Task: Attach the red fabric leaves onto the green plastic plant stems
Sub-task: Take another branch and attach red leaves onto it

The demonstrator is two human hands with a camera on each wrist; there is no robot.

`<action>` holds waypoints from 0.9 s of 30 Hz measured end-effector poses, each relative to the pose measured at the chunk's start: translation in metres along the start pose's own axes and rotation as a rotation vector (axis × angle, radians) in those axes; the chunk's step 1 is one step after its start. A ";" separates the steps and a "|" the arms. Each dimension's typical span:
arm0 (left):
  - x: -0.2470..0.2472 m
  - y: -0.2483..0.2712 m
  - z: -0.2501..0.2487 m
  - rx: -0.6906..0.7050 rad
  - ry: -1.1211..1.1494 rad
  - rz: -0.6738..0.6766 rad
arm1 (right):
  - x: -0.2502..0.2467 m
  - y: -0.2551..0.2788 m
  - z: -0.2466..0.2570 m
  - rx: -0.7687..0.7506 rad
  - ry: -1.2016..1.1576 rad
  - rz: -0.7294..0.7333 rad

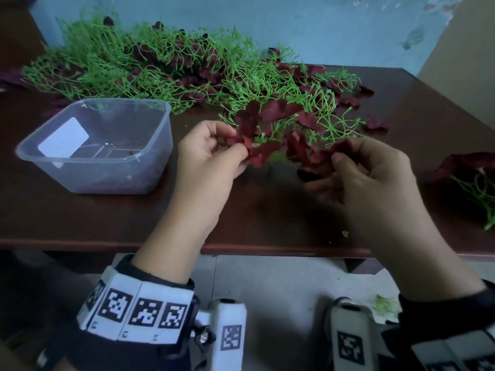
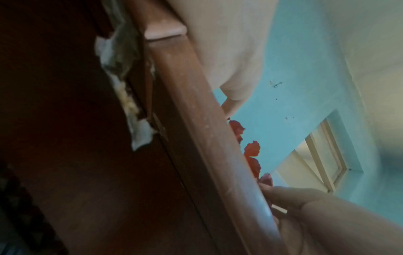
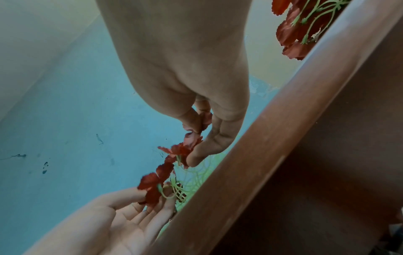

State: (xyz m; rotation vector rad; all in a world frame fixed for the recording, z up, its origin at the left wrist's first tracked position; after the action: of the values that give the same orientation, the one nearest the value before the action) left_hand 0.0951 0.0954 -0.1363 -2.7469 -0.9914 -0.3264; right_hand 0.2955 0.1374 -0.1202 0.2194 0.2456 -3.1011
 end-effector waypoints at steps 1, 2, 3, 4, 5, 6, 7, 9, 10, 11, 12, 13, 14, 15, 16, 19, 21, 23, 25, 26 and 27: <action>0.001 0.001 -0.001 -0.027 0.050 0.015 | 0.001 0.000 0.000 0.026 -0.042 0.002; 0.002 0.002 -0.002 -0.053 0.094 0.033 | 0.002 0.001 0.001 0.053 -0.092 0.010; 0.003 0.003 -0.003 -0.079 0.127 0.051 | 0.003 0.001 0.001 0.079 -0.148 0.020; 0.004 0.003 -0.003 -0.107 0.150 0.068 | 0.004 0.001 0.002 0.099 -0.202 0.030; 0.005 0.003 -0.003 -0.133 0.169 0.086 | 0.005 0.001 0.003 0.113 -0.253 0.036; 0.006 0.004 -0.002 -0.158 0.188 0.103 | 0.006 0.001 0.004 0.121 -0.296 0.039; 0.006 0.004 -0.002 -0.183 0.211 0.112 | 0.007 0.001 0.005 0.122 -0.330 0.039; 0.006 0.003 -0.001 -0.230 0.267 0.077 | 0.007 0.001 0.006 0.121 -0.385 0.031; 0.005 0.002 0.000 -0.250 0.295 0.045 | 0.007 0.001 0.006 0.131 -0.414 0.028; 0.004 0.001 0.000 -0.263 0.318 0.025 | 0.007 0.001 0.007 0.146 -0.443 0.030; 0.005 0.002 0.001 -0.269 0.328 0.028 | 0.007 0.001 0.007 0.161 -0.471 0.037; 0.005 0.003 0.001 -0.273 0.319 0.050 | 0.008 0.002 0.007 0.175 -0.492 0.046; 0.007 0.004 0.001 -0.273 0.287 0.081 | 0.009 0.002 0.007 0.187 -0.506 0.054; 0.008 0.006 0.001 -0.269 0.243 0.107 | 0.010 0.002 0.007 0.200 -0.517 0.060; 0.009 0.007 0.000 -0.260 0.204 0.130 | 0.011 0.002 0.006 0.209 -0.525 0.066; 0.012 0.010 0.000 -0.220 0.127 0.205 | 0.013 0.003 0.005 0.216 -0.529 0.081; 0.013 0.011 0.002 -0.199 0.073 0.236 | 0.015 0.004 0.006 0.219 -0.523 0.092; 0.013 0.011 0.003 -0.171 0.005 0.262 | 0.016 0.005 0.005 0.218 -0.522 0.102; 0.013 0.011 0.003 -0.152 -0.031 0.289 | 0.017 0.006 0.005 0.211 -0.519 0.110; 0.013 0.011 0.003 -0.151 -0.033 0.295 | 0.016 0.005 0.005 0.204 -0.515 0.114; 0.013 0.011 0.004 -0.151 -0.032 0.297 | 0.016 0.005 0.005 0.199 -0.512 0.117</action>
State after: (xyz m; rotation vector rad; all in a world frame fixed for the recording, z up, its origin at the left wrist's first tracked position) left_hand 0.1122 0.0958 -0.1377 -2.9883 -0.5716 -0.3194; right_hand 0.2795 0.1314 -0.1183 -0.5314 -0.0859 -2.9296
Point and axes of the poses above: each hand's wrist, its own y-axis away from the middle knuckle, its own x-axis out of the palm, z = x × y, the point moved 5 cm from there along -y, towards the middle knuckle, and after that the axes turned 9 degrees about -z, right-handed, at the moved point
